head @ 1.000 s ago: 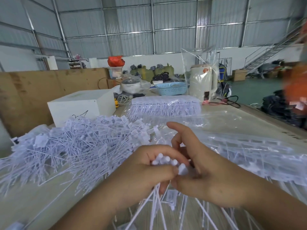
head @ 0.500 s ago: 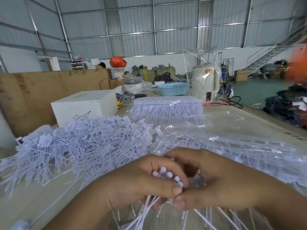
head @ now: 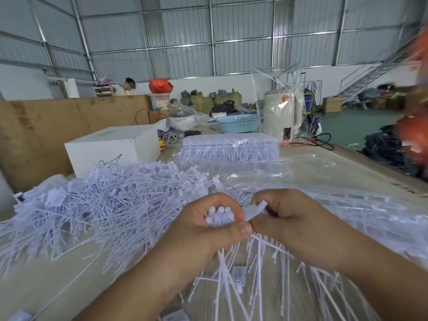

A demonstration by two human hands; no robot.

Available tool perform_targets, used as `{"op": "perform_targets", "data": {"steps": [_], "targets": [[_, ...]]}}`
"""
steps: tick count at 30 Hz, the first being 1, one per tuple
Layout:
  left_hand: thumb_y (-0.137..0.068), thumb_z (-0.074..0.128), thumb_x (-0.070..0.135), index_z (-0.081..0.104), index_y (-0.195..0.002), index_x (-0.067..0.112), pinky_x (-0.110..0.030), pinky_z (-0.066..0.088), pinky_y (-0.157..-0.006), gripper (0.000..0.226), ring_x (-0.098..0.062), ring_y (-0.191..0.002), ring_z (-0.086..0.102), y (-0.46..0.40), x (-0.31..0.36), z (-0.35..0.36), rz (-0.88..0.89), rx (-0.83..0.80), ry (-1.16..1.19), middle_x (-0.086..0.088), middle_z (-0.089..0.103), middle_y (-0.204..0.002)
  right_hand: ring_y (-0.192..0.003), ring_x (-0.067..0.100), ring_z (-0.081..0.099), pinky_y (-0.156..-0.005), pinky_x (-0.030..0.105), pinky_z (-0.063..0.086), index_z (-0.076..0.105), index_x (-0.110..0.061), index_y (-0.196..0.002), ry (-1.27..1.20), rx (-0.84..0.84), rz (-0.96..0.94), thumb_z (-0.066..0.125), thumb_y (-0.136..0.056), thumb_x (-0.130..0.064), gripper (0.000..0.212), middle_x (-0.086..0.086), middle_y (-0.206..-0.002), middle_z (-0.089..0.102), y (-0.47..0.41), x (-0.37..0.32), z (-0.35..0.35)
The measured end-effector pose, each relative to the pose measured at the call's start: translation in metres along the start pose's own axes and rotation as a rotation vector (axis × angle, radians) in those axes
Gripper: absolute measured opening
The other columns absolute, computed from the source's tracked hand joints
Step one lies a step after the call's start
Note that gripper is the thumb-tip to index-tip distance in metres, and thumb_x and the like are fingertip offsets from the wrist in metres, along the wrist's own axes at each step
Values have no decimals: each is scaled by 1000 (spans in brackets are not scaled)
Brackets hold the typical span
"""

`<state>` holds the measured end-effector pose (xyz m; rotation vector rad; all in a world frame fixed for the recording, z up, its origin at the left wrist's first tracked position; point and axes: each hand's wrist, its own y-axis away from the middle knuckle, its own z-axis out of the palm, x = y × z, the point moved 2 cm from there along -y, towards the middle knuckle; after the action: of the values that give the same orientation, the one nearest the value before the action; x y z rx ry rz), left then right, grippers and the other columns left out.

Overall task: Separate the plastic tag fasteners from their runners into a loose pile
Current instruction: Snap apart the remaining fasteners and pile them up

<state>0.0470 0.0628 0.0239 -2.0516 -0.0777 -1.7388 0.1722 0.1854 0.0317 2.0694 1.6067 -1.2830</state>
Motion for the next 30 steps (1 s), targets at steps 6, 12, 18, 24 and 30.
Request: {"op": "perform_targets", "data": {"steps": [6,12,18,24,30], "targets": [[-57,81,26,68,-65,21,-19,36,-42,16,-5,-38,41,4,4,2,-68,-51,135,6,47,-45,-61,18,36,-58,30,30,56,4,-86,-105,-215,-3,66,-77,-49,55,11,-67,37,2,-5,-11],[-64,76,21,68,-62,21,-16,31,-41,9,-8,-36,37,2,2,2,-82,61,128,3,42,-43,-57,32,34,-59,41,30,61,-9,-77,-82,-166,57,62,-88,-53,45,16,-63,38,0,-1,-7],[-63,76,25,66,-64,21,-21,32,-42,10,-10,-41,39,-2,-3,1,-30,261,86,4,47,-49,-41,4,31,-43,15,26,51,-11,-64,22,75,38,64,-92,-33,37,-12,-46,37,-1,-4,9],[-71,80,22,68,-69,19,-19,41,-49,12,-8,-50,50,-4,0,2,92,389,42,-3,63,-63,-41,7,33,-43,19,28,49,-14,-63,62,289,-6,62,-91,-35,37,-9,-45,39,1,-9,25],[-63,73,33,69,-69,23,-20,42,-56,13,-5,-54,56,0,4,5,158,452,79,4,65,-63,-44,10,36,-45,23,28,54,-13,-68,85,408,-73,60,-90,-37,33,-9,-51,44,3,-13,35]]}}
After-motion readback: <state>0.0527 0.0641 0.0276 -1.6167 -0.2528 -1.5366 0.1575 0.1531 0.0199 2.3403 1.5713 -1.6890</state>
